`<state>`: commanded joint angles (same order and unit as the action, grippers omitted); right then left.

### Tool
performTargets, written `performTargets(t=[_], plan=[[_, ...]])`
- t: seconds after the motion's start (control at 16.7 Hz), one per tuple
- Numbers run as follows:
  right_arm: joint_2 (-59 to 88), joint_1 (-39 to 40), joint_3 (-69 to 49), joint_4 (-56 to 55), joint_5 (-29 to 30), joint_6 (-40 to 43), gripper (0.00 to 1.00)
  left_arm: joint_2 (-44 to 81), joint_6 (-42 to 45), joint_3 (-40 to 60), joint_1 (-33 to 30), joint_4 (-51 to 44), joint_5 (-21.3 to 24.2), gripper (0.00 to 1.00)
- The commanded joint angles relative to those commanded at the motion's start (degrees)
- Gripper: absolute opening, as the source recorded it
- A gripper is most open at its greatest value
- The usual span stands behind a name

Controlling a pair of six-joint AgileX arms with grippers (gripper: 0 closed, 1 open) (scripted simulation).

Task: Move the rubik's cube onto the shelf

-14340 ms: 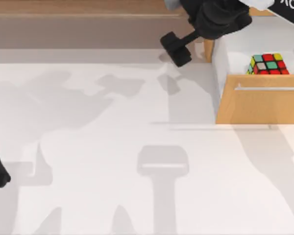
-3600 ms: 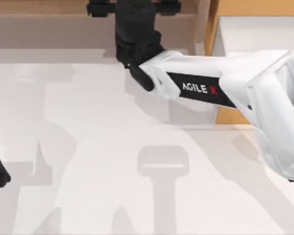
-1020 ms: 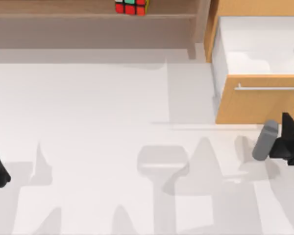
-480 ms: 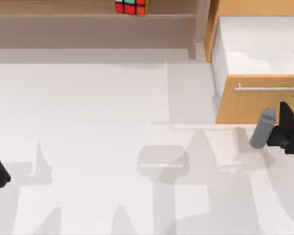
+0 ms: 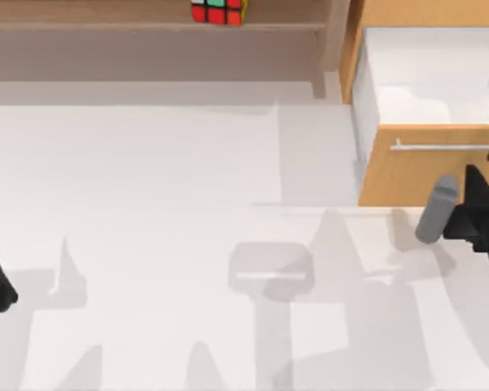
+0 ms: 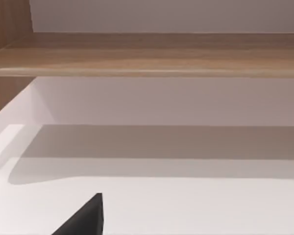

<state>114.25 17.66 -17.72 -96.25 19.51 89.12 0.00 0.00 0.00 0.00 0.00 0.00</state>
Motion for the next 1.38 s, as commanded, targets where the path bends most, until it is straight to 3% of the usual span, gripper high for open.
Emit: performTargets(t=[0.66, 1.38], plan=[[0.0, 0.0, 0.0, 0.0, 0.0, 0.0, 0.02, 0.0, 0.0, 0.0, 0.0, 0.0, 0.0, 1.00], [0.3, -0.3, -1.5, 0.9, -0.4, -0.2, 0.00, 0.0, 0.0, 0.0, 0.0, 0.0, 0.0, 1.00]])
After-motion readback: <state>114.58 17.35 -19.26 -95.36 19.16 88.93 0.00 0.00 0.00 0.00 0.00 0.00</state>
